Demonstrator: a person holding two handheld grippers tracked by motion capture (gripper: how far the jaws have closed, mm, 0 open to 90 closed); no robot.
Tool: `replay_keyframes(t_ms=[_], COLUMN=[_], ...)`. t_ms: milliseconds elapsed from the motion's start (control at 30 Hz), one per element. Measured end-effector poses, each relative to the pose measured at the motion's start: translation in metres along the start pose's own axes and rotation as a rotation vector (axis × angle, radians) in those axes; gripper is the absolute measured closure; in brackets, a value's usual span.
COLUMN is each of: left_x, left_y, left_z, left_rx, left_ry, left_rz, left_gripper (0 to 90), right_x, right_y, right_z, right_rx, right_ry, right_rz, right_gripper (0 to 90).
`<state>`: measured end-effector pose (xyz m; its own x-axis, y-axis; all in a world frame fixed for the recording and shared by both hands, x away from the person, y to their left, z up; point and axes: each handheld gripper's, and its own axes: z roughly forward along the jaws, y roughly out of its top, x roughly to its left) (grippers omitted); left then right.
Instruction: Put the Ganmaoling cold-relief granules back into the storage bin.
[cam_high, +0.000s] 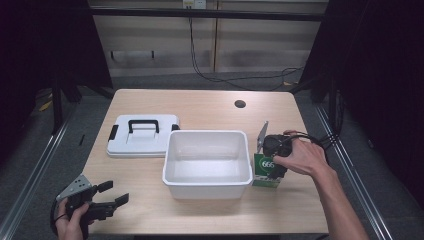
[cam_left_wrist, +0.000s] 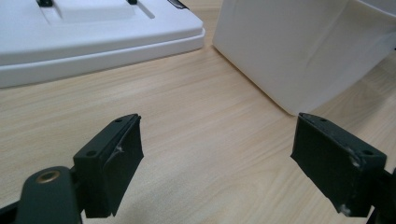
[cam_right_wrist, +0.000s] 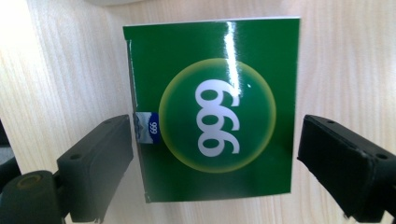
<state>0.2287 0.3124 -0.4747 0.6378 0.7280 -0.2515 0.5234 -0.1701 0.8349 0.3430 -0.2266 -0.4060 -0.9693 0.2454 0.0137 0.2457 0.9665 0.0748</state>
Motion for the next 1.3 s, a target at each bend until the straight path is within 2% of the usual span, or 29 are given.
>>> replay_keyframes(t_ms=[133,167,233,333,667,733,767,833,1300], left_x=[0.0,0.0,0.0,-0.001,-0.001,-0.001,-0.001,0.0,0.0], left_y=[0.0,0.0,0.0,0.0,0.0,0.0,0.0,0.0,0.0], left_z=[0.0,0.0,-0.001,0.0,0.0,0.0,0.0,0.0,0.0], left_rx=[0.001,0.001,0.001,0.003,0.006,0.004,0.004,0.004,0.005], left_ry=[-0.001,0.0,0.001,-0.003,-0.003,-0.003,-0.004,-0.004,-0.005], left_rz=[0.004,0.003,0.004,0.007,0.007,0.009,0.007,0.007,0.007], left_gripper=[15.8,15.9,15.8,15.9,15.8,15.8,15.8,15.8,15.9], right_x=[0.001,0.002,0.002,0.001,0.001,-0.002,-0.001,0.0,0.002], right_y=[0.005,0.007,0.008,0.009,0.01,0.011,0.011,0.011,0.011], right_z=[0.005,0.007,0.007,0.01,0.018,0.019,0.02,0.021,0.016], right_rx=[0.012,0.036,0.045,0.044,0.062,0.062,0.069,0.067,0.068], right_ry=[0.0,-0.005,-0.01,-0.017,-0.005,0.002,0.005,-0.005,0.012], right_rz=[-0.022,-0.023,-0.028,-0.042,-0.027,-0.046,-0.029,-0.048,-0.048], right_gripper=[10.0,11.5,11.9,12.4,11.9,12.2,12.4,13.0,15.8])
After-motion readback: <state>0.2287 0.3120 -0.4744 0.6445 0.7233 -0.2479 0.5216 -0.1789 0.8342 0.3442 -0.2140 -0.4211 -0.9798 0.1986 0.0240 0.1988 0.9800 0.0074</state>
